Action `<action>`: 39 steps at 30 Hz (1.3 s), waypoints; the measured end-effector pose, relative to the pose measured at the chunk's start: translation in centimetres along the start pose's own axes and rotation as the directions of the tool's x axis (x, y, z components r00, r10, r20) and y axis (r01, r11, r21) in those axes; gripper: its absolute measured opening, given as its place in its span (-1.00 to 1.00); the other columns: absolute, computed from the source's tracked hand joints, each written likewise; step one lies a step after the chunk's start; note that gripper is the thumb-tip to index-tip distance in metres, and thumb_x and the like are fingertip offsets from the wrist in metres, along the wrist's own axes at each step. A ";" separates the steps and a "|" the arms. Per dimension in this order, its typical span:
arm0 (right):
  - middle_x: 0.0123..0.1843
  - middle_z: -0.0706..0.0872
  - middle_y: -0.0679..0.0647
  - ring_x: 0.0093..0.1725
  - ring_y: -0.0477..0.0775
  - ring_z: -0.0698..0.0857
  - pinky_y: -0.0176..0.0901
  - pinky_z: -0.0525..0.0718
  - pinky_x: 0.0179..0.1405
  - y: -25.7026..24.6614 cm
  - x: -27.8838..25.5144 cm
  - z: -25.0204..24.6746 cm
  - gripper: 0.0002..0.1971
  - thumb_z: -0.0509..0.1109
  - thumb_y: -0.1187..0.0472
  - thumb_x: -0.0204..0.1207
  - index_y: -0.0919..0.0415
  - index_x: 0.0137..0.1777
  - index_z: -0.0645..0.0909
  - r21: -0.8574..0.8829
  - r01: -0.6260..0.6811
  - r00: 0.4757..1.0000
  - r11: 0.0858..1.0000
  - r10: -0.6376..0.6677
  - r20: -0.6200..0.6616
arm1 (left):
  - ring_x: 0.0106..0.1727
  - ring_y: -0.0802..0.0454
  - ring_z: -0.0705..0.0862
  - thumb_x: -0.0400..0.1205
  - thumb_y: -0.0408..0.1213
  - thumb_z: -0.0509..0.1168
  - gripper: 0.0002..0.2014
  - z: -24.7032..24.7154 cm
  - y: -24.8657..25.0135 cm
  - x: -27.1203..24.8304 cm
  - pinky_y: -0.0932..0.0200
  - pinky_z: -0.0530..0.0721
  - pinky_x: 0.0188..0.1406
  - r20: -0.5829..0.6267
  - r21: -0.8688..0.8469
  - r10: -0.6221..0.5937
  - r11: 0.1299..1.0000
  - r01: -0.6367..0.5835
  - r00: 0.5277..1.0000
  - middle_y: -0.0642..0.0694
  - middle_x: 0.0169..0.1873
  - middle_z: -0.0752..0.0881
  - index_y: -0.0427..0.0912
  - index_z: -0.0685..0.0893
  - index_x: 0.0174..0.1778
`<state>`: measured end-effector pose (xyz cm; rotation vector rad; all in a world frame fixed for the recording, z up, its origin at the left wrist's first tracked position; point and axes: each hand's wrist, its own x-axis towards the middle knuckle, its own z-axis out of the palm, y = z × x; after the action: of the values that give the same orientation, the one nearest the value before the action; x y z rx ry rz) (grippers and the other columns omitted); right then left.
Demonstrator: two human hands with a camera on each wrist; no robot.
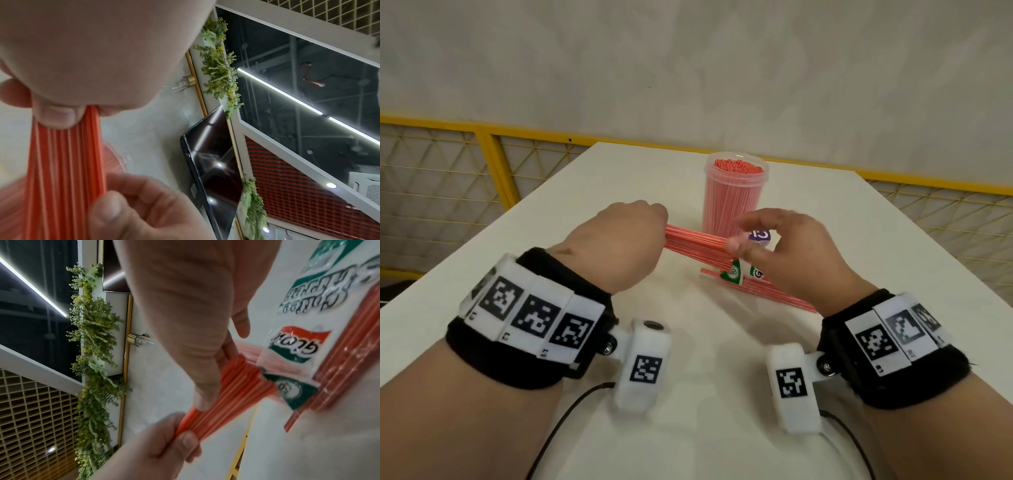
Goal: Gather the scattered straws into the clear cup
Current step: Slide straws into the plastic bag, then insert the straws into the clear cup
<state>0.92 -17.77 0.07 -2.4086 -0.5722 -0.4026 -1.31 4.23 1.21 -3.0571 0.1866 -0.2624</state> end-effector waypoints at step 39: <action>0.08 0.75 0.36 0.12 0.21 0.77 0.34 0.70 0.16 -1.9 -0.8 3.3 -0.77 0.31 0.37 0.64 0.44 0.24 0.55 0.632 -0.299 0.929 0.715 0.069 0.363 | 0.48 0.32 0.44 0.66 -0.58 0.19 -0.40 0.2 3.1 -1.2 0.52 0.42 0.37 -0.381 -0.686 0.268 0.560 -0.465 0.885 0.25 0.43 0.48 0.19 0.40 0.47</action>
<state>-0.26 -14.53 -1.85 -1.7762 -0.4887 0.2687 -2.77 1.34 0.54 -3.6408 1.2723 -0.6715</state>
